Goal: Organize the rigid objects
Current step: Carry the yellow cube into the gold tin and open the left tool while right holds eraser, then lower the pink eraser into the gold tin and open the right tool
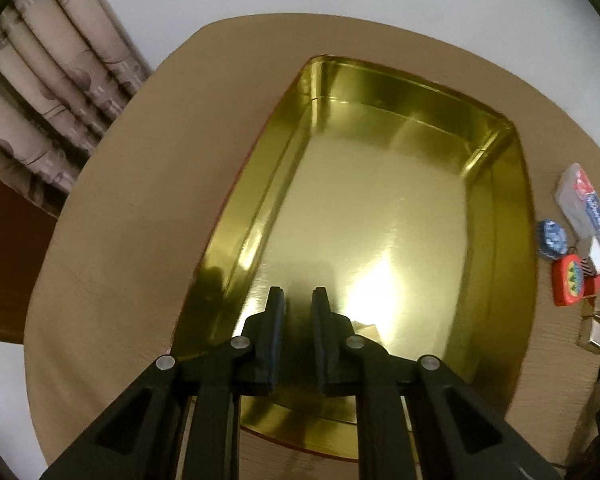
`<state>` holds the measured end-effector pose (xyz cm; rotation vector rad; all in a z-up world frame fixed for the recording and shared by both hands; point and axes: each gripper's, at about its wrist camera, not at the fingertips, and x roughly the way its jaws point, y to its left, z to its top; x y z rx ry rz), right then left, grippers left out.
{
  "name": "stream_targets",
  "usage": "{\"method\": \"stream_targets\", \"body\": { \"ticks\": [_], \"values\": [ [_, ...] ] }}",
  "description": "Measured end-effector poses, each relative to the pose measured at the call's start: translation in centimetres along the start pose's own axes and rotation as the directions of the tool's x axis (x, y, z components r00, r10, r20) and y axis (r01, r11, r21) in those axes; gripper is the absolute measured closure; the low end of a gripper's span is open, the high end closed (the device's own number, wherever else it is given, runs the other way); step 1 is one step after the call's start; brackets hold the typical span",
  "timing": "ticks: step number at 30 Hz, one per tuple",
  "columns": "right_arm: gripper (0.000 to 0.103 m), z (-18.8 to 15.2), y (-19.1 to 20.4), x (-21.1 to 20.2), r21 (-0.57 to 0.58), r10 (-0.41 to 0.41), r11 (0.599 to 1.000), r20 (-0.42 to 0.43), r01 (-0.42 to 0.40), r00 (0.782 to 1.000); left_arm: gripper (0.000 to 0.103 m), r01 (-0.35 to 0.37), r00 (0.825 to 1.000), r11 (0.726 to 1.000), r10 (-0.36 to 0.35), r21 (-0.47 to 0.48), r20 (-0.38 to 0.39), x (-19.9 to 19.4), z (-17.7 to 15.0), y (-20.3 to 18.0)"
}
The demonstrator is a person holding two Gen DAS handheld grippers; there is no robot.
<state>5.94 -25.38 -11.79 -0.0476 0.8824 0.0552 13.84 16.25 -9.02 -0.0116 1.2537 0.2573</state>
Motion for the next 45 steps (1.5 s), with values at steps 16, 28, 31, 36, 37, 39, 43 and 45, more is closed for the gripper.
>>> {"method": "stream_targets", "body": {
  "ticks": [16, 28, 31, 36, 37, 39, 43, 45],
  "values": [
    [0.037, 0.9, 0.3, 0.4, 0.047, -0.048, 0.998, -0.053, 0.051, 0.997, 0.047, 0.070, 0.992, 0.995, -0.062, -0.075, 0.113, -2.8, -1.4, 1.6],
    [0.037, 5.5, 3.1, -2.8, 0.058, -0.065, 0.996, -0.002, 0.065, 0.998, 0.012, 0.018, 0.960, 0.999, -0.009, -0.029, 0.281, -7.1, -4.6, 0.1],
    [0.037, 7.3, 6.4, -3.5, -0.006, -0.023, 1.000, 0.026, 0.023, 0.999, 0.010, 0.033, 0.959, 0.999, -0.020, -0.041, 0.281, -6.9, -5.2, 0.4],
    [0.037, 9.8, 13.2, -3.4, -0.132, 0.071, 0.989, 0.030, -0.066, 0.997, 0.009, 0.024, 0.963, 0.997, -0.003, -0.074, 0.268, -6.1, -5.6, 2.5],
    [0.037, 10.3, 14.5, -3.3, -0.157, 0.082, 0.985, 0.029, -0.076, 0.996, 0.009, 0.023, 0.962, 0.995, 0.003, -0.095, 0.273, -6.0, -5.7, 3.1],
    [0.037, 11.2, 17.4, -3.0, -0.200, 0.110, 0.974, 0.023, -0.104, 0.994, 0.008, 0.004, 0.958, 0.994, 0.026, -0.105, 0.284, -5.9, -6.0, 3.7],
    [0.037, 12.4, 21.7, -3.1, -0.274, 0.134, 0.954, 0.029, -0.121, 0.991, 0.008, 0.008, 0.963, 0.992, 0.027, -0.129, 0.268, -5.2, -5.9, 4.7],
    [0.037, 12.9, 23.4, -3.2, -0.299, 0.139, 0.946, 0.030, -0.124, 0.990, 0.008, 0.027, 0.966, 0.989, 0.011, -0.142, 0.259, -5.0, -5.7, 5.2]
  ]
}}
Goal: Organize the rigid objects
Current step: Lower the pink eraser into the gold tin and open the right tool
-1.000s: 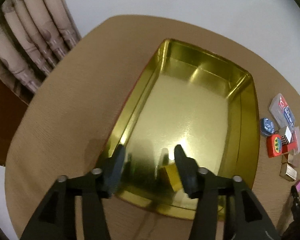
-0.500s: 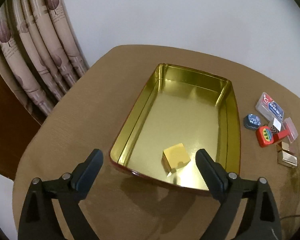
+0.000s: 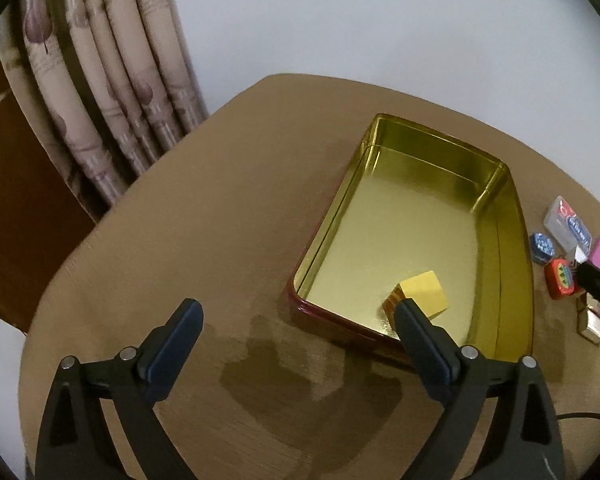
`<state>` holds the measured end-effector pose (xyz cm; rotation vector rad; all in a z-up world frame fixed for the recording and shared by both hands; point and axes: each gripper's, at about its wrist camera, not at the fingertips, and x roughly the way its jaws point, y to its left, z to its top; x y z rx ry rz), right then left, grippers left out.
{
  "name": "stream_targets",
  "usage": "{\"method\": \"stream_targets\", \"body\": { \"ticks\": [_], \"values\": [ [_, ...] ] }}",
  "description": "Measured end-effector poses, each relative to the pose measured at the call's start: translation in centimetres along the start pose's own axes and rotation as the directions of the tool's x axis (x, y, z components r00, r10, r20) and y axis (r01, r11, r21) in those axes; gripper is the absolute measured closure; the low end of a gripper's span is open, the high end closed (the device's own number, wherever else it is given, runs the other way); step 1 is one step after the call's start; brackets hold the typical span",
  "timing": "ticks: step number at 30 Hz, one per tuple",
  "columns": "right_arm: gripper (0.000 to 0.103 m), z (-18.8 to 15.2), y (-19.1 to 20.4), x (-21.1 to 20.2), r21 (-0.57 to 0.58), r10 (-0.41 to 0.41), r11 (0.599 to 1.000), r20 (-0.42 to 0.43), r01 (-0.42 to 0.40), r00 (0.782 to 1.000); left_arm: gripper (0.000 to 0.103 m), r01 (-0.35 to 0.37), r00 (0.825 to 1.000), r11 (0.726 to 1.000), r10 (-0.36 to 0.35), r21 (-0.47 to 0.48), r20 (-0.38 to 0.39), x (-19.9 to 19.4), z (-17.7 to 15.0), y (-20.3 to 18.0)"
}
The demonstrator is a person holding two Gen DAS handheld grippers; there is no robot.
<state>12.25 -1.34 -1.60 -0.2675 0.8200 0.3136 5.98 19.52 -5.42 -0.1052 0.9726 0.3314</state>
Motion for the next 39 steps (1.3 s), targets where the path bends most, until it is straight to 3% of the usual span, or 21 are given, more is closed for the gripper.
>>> {"method": "stream_targets", "body": {
  "ticks": [7, 14, 24, 39],
  "values": [
    [0.037, 3.4, 4.9, 1.5, -0.133, -0.017, 0.991, 0.003, 0.017, 1.000, 0.005, -0.053, 0.999, 0.998, 0.053, -0.026, 0.009, 0.4, 0.5, 1.4],
    [0.037, 5.6, 7.9, 5.5, -0.193, -0.021, 0.981, -0.062, 0.008, 0.998, 0.005, -0.034, 0.999, 0.998, 0.034, -0.059, -0.007, 0.6, 0.7, 2.2],
    [0.037, 5.9, 8.4, 10.2, -0.139, -0.001, 0.990, -0.186, -0.025, 0.982, 0.004, -0.026, 0.999, 0.997, 0.024, -0.079, -0.026, 1.0, 0.6, 2.7],
    [0.037, 5.4, 8.8, 11.6, -0.146, -0.013, 0.989, -0.202, -0.017, 0.979, 0.003, -0.017, 0.999, 0.996, 0.014, -0.089, -0.030, 1.3, 0.5, 3.0]
  ]
}}
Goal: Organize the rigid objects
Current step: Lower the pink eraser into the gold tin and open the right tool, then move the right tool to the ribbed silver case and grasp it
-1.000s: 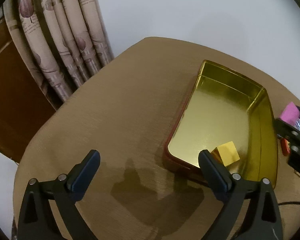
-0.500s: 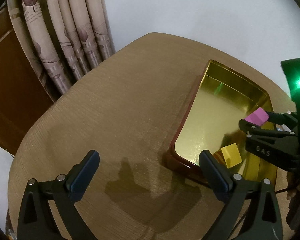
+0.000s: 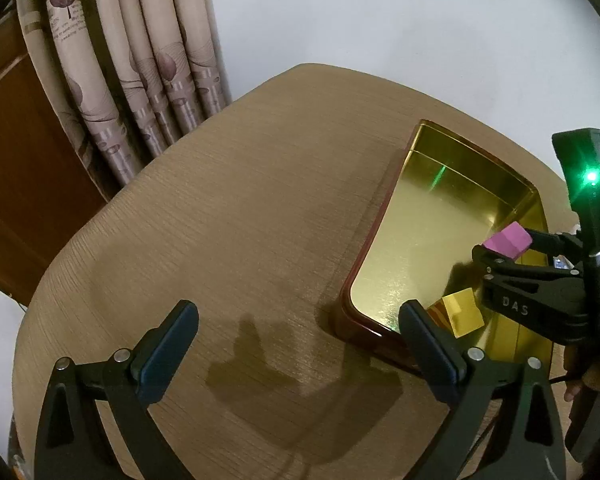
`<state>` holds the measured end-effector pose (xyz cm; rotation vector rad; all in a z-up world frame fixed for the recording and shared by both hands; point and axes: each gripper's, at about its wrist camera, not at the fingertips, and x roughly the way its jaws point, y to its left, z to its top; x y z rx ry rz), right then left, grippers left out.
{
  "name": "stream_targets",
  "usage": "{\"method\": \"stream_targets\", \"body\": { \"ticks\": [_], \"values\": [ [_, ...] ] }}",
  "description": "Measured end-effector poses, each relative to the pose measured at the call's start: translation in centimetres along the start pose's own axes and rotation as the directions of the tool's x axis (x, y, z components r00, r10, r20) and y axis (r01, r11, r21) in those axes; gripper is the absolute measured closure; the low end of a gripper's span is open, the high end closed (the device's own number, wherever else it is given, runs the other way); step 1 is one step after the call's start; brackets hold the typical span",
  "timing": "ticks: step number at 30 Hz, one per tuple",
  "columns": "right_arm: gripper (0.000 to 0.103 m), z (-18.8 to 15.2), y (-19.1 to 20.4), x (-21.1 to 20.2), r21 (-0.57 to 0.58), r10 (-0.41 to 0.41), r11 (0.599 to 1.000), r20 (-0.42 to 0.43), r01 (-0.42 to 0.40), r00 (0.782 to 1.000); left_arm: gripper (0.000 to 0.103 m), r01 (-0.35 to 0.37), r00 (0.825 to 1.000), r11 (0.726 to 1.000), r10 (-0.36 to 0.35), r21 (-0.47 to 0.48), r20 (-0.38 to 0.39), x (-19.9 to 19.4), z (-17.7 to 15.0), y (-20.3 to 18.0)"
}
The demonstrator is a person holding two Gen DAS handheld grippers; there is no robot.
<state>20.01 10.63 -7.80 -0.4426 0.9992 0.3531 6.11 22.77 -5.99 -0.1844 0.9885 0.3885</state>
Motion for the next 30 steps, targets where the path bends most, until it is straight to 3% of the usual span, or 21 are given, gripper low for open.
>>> {"method": "stream_targets", "body": {
  "ticks": [8, 17, 24, 30],
  "values": [
    [0.029, -0.2, -0.7, -0.6, 0.003, 0.003, 1.000, 0.013, -0.003, 1.000, 0.003, 0.001, 1.000, 1.000, -0.001, 0.001, 0.003, 0.0, 0.0, 0.1],
    [0.029, -1.8, -4.1, -5.2, 0.099, 0.004, 0.995, 0.100, -0.014, 0.995, 0.003, -0.013, 1.000, 1.000, 0.014, -0.003, 0.019, 0.0, 0.0, 0.1],
    [0.029, -7.0, -8.9, -9.4, 0.202, -0.050, 0.979, 0.131, 0.022, 0.990, 0.003, -0.037, 0.999, 0.999, 0.037, -0.022, 0.034, -0.3, 0.1, 0.5],
    [0.028, -14.5, -15.3, -11.0, 0.308, -0.128, 0.946, 0.064, 0.103, 0.990, 0.003, -0.055, 0.997, 0.998, 0.056, -0.017, 0.049, -0.6, 0.0, 0.2]
  ]
}}
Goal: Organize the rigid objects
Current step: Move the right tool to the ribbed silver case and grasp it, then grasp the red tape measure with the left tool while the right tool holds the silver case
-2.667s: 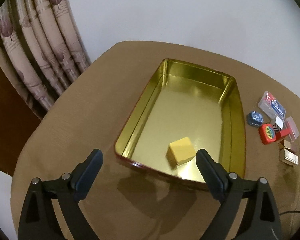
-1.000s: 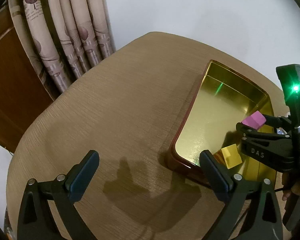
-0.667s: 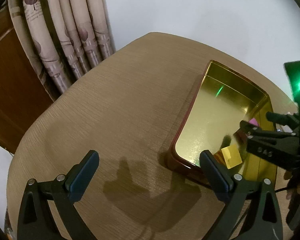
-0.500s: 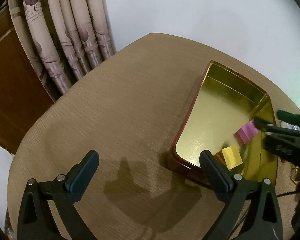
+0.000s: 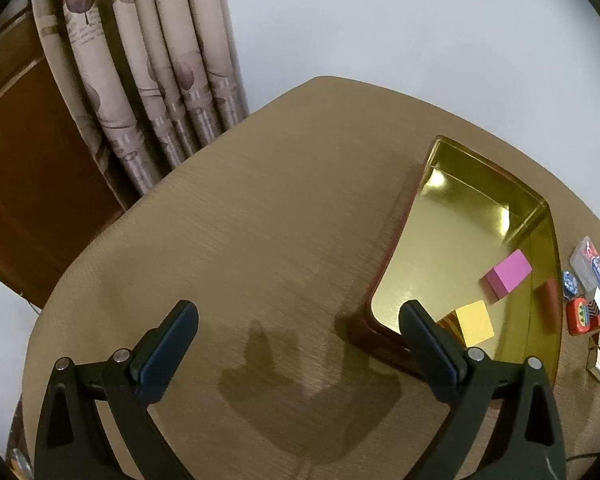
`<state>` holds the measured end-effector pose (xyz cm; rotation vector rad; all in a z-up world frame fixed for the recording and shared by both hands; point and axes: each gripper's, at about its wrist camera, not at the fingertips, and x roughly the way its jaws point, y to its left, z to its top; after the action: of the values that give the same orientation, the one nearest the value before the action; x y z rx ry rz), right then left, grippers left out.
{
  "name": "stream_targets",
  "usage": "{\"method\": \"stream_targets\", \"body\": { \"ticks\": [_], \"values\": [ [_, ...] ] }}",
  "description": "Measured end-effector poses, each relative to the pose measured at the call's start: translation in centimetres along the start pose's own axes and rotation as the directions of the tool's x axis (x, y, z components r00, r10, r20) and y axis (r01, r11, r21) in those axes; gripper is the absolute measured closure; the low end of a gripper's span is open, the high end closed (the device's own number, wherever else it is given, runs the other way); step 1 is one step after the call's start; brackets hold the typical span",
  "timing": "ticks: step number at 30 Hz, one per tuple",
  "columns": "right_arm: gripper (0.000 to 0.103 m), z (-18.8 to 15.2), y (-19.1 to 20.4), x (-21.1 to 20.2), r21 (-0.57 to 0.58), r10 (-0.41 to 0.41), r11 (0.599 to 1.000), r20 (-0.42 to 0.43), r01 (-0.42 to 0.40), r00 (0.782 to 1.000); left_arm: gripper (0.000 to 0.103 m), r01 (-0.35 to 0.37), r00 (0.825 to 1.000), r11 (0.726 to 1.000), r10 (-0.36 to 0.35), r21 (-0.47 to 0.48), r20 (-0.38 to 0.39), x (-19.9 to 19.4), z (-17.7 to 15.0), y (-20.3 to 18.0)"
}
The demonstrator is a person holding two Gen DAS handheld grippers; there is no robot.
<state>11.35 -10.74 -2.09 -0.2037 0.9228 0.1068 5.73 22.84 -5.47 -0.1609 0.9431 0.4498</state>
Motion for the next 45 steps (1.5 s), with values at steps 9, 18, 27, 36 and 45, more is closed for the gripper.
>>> {"method": "stream_targets", "body": {
  "ticks": [9, 18, 27, 36, 45],
  "values": [
    [0.028, -5.9, -7.0, 2.5, 0.021, 0.020, 1.000, -0.103, -0.018, 0.994, 0.003, -0.004, 1.000, 0.999, 0.004, 0.038, 0.013, -0.1, -0.2, -1.0],
    [0.028, -6.4, -6.8, 5.8, -0.071, 0.178, 0.980, -0.131, -0.188, 0.975, 0.003, 0.016, 0.998, 0.995, -0.021, 0.097, 0.057, -2.0, -0.5, -2.4],
    [0.059, -7.5, -3.2, 4.7, -0.163, 0.285, 0.940, -0.096, -0.298, 0.954, 0.002, 0.016, 0.994, 0.986, -0.034, 0.168, 0.104, -5.6, -0.1, -5.0],
    [0.059, -6.4, -3.0, 5.1, -0.137, 0.333, 0.932, -0.044, -0.335, 0.942, 0.002, 0.217, 0.975, 0.944, -0.223, 0.250, -0.004, -7.4, -0.5, -12.6],
    [0.073, -6.9, -3.4, 5.0, -0.135, 0.315, 0.941, 0.012, -0.311, 0.949, 0.002, 0.265, 0.964, 0.915, -0.244, 0.305, -0.106, -6.2, -1.3, -19.1]
  ]
}}
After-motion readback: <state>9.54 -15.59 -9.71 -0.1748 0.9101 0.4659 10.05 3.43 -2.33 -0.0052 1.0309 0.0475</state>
